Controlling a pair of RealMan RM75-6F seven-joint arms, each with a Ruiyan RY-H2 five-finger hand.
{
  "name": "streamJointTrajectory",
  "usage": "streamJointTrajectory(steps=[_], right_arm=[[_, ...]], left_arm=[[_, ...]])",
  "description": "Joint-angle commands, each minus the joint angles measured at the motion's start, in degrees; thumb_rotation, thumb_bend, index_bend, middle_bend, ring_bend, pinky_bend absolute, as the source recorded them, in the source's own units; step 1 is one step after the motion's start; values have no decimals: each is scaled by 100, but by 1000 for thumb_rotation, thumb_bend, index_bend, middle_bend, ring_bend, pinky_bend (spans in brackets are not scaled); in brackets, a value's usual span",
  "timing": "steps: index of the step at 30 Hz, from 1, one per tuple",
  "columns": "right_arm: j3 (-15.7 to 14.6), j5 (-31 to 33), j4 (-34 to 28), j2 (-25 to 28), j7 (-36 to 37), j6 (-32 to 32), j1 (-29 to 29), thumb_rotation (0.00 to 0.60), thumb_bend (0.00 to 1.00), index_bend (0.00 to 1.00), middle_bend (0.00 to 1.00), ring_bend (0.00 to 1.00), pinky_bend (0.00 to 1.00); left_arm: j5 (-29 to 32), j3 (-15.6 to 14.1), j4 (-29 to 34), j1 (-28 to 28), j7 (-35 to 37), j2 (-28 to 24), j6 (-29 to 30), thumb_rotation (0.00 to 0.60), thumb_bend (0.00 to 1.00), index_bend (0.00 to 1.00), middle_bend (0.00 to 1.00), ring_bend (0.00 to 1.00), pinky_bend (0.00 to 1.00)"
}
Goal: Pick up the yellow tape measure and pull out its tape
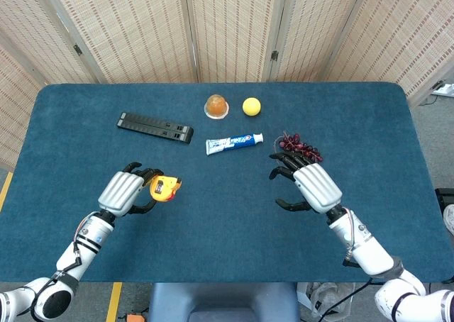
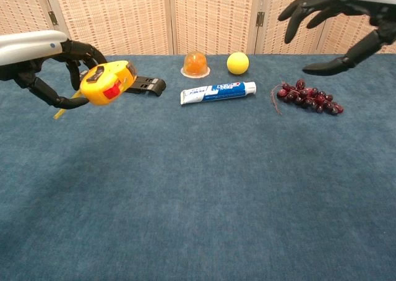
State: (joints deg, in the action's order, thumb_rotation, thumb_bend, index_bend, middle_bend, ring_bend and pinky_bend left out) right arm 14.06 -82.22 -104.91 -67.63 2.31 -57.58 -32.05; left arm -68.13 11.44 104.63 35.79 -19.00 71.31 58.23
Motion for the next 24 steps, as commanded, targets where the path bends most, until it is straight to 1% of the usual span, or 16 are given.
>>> streamJointTrajectory(steps=[1, 4, 6, 13, 19, 24], right_arm=[[165, 267, 73, -248, 10, 277, -302, 600, 290, 381, 160, 114, 141], [210, 372, 98, -314, -9, 362, -403, 600, 289, 395, 160, 114, 141], [412, 666, 186, -596, -47, 623, -758, 600, 289, 406, 160, 113, 141], [691, 1464, 306, -1047, -533, 793, -1335, 600, 290, 427, 160, 114, 141], [808, 1970, 349, -1277, -788, 811, -1676, 600, 290, 430, 161, 114, 141], [824, 2182, 399, -1402, -821, 779, -1824, 600, 290, 437, 161, 115, 141]], left_arm=[[224, 112, 268, 130, -212, -94, 69, 600, 394, 496, 498, 443, 196], [274, 129, 320, 155, -264, -96, 93, 600, 394, 495, 498, 442, 193], [358, 184, 463, 223, -394, -87, 151, 600, 394, 495, 498, 442, 189], [661, 214, 747, 362, -721, -63, 304, 600, 394, 495, 498, 442, 187], [802, 214, 884, 490, -928, 11, 398, 600, 394, 494, 498, 442, 184], [936, 242, 947, 576, -981, 29, 444, 600, 394, 493, 498, 442, 184]])
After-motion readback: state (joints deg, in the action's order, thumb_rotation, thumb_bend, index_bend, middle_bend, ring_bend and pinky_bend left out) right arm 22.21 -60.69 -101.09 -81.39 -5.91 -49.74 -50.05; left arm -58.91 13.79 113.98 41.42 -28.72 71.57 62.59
